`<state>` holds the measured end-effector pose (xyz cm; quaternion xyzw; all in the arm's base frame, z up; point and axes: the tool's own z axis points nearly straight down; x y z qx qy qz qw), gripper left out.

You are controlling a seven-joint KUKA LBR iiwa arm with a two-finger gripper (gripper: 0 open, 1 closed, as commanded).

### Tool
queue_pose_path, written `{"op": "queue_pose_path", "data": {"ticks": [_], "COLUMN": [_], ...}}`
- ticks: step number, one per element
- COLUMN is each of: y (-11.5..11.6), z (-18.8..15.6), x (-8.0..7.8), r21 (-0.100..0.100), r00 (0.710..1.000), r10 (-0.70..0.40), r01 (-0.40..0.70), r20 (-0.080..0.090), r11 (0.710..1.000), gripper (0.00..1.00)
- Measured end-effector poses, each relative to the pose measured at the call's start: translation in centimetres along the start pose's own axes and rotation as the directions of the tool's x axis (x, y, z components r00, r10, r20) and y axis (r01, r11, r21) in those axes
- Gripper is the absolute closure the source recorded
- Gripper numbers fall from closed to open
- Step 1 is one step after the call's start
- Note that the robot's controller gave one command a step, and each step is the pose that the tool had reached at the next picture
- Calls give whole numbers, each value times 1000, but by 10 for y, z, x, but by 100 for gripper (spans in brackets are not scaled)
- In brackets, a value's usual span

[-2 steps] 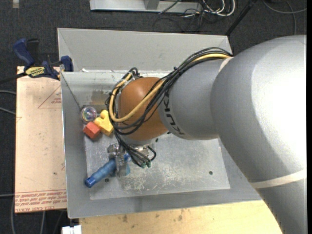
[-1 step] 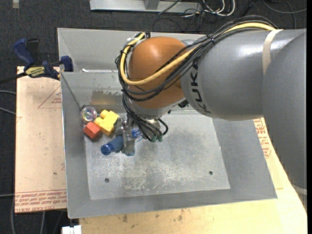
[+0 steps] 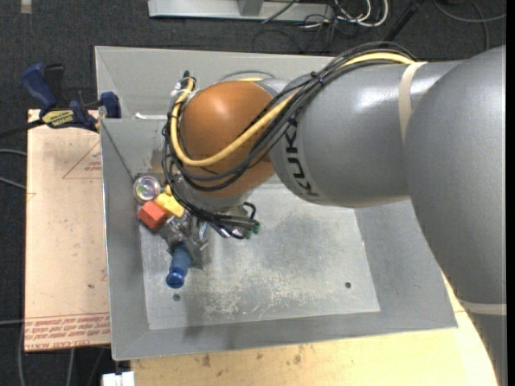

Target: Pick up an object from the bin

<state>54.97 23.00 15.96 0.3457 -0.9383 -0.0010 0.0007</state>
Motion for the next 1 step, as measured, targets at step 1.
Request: {"op": "queue_pose_path", "data": {"ticks": [1], "y": [-28], "z": [-148], "x": [-23], "r21": [5], "r00": [997], "r10": [71], "r01": [-71], "r20": [12], "r11": [997], "gripper": [100]}}
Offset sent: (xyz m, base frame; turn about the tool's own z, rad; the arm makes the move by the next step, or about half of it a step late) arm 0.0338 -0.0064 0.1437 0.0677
